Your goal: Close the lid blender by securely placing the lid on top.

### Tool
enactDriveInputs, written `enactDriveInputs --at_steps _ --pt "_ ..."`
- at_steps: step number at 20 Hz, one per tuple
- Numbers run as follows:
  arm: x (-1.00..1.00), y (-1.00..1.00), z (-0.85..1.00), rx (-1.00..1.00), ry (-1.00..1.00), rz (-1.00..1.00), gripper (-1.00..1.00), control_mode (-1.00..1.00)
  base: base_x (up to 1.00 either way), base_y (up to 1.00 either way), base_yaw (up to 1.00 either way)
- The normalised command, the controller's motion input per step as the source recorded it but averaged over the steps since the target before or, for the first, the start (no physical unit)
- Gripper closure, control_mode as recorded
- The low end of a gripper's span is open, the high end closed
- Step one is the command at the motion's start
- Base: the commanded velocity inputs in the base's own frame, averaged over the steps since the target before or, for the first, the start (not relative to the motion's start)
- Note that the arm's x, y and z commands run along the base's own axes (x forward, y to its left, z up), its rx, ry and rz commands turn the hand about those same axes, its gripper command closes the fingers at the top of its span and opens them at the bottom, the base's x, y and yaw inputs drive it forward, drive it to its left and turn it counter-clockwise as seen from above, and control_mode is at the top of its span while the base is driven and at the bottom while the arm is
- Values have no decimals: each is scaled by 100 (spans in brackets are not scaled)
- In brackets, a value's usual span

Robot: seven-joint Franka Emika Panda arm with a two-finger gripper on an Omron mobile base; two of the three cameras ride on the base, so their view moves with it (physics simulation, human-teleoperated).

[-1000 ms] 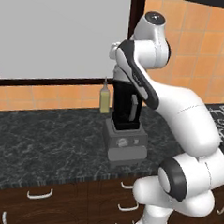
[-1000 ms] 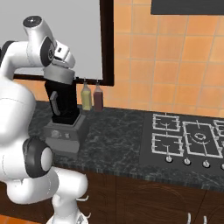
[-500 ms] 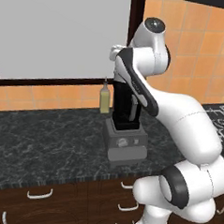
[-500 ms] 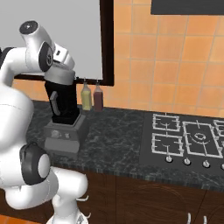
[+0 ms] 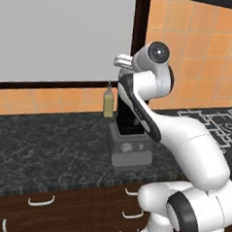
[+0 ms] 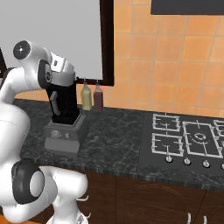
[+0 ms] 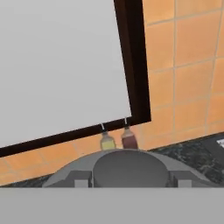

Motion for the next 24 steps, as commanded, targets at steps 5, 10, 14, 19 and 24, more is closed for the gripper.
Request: enactDriveInputs --at_steps 5,10,14,19,24 --pt "0 36 0 -2 -26 -4 100 -100 0 0 0" --pt "0 42 7 -9 -13 -9 100 -100 0 0 0" --pt "0 27 14 -14 -8 -13 100 -100 0 0 0" --pt "1 -12 1 -6 -1 -9 100 -100 0 0 0" --pt "13 -19 0 0 -3 -5 100 -100 0 0 0"
